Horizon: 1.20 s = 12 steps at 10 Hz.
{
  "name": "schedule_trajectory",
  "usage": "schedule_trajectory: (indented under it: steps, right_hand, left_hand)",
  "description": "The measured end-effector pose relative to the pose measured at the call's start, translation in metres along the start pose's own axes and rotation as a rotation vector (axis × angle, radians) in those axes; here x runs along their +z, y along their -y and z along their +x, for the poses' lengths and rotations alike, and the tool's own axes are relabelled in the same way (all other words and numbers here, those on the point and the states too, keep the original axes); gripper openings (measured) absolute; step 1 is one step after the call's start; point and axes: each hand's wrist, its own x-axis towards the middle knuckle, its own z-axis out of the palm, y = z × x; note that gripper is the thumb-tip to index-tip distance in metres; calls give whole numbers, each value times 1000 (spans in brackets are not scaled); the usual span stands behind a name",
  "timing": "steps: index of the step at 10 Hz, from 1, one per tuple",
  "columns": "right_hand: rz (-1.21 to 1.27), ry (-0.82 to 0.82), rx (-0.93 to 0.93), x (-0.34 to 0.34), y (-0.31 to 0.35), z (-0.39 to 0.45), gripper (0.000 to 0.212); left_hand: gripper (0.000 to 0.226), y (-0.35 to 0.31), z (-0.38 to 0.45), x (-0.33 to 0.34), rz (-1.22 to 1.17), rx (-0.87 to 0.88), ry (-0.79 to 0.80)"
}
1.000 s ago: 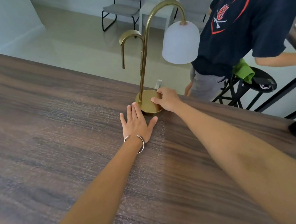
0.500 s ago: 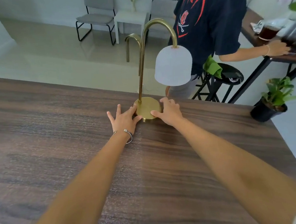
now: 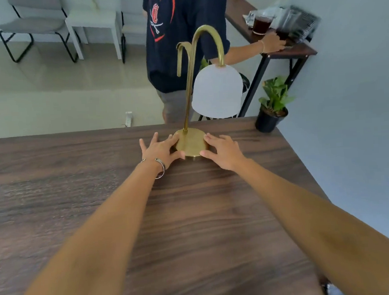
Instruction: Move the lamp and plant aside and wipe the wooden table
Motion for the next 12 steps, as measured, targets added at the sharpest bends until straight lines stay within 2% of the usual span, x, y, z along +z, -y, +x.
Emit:
schedule_trajectory:
  steps: [3, 8, 9, 10, 11, 12]
  right_hand:
    - [-57, -40, 186, -26, -74, -4, 66]
    - [-75, -30, 251, -49, -132, 16, 57]
    - [-74, -1, 228, -49, -134, 13, 63]
    - [9, 45, 181, -51, -127, -7, 75]
    - [138, 19, 50, -59, -125, -44, 68]
    - [327, -3, -141, -84, -127, -85, 41]
  left_hand:
    - [52, -92, 48, 24, 13, 53, -10]
    - [50, -149, 107, 51, -54, 20, -40]
    - [59, -145, 98, 51, -112, 25, 1]
    - [71, -140, 72, 50, -303, 26, -26]
    - [73, -125, 36, 47, -449, -40, -36]
    - [72, -108, -15, 56, -282, -100, -44]
